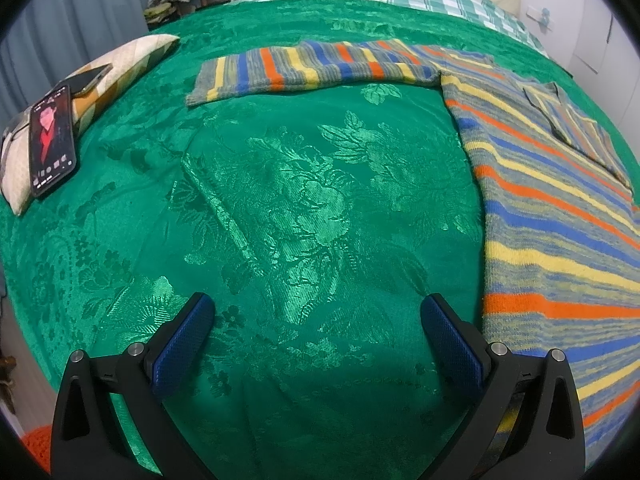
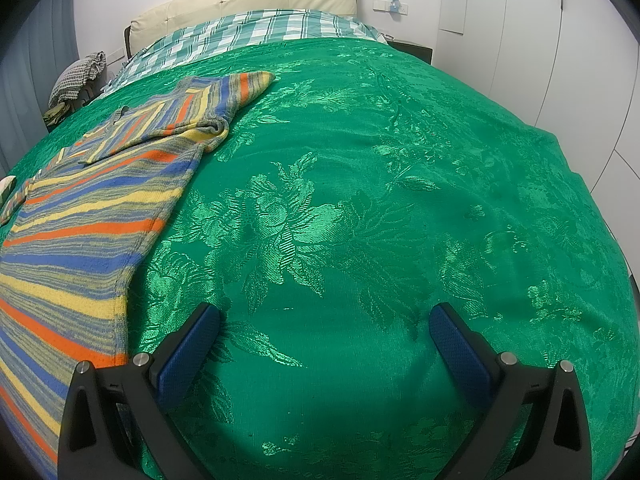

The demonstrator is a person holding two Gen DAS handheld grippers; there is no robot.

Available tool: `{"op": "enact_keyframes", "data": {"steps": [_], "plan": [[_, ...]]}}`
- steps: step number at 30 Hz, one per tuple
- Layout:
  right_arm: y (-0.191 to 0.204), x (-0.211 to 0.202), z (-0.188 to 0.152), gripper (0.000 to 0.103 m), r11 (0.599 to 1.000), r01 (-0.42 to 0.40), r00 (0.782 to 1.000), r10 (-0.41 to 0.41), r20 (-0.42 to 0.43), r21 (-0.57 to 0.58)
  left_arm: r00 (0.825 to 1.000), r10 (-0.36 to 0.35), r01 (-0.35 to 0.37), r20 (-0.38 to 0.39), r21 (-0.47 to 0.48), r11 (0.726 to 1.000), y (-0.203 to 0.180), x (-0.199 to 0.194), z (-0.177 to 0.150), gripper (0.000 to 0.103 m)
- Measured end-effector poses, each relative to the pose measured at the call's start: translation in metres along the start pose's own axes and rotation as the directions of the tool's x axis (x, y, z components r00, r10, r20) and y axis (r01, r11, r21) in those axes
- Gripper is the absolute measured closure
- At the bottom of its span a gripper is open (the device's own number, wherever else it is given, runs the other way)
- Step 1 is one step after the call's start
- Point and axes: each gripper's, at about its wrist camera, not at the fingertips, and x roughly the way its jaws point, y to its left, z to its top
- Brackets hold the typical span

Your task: Fold small clothes

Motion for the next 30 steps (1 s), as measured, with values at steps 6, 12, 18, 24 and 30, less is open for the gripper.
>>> {"op": "enact_keyframes", "data": {"steps": [6, 12, 18, 24, 30], "plan": [[0.0, 0.0, 0.0, 0.0, 1.0, 0.0, 1.0, 0.0, 0.0, 0.0, 0.983, -0.177, 0.18, 0.04, -0.126, 0.975, 0.037, -0.037, 0.027, 0.001], [-0.001, -0.001, -0.001, 0.0, 1.0, 0.003, 1.0, -0.003, -0.001, -0.002, 0.949, -0.276, 0.315, 0.153, -0.43, 0.846, 0.135, -0.028, 0.115, 0.001], [-0.003, 0.0, -0.001, 0.0, 1.0, 0.009, 1.0, -0.009, -0.003, -0.007, 0.968, -0.249, 0.228, 0.029, -0.514, 0.827, 0.166, 0.058, 0.182, 0.016], [-0.002, 0.002, 0.003, 0.0, 1.0, 0.017, 1.0, -0.017, -0.006, -0.014, 0.97, -0.237, 0.185, -0.045, -0.492, 0.851, 0.148, 0.103, 0.191, 0.061], [-0.003, 0.002, 0.004, 0.0, 1.0, 0.018, 1.0, -0.018, -0.005, -0.015, 0.991, -0.133, 0.13, 0.003, -0.234, 0.964, 0.09, 0.044, 0.236, 0.1]]}}
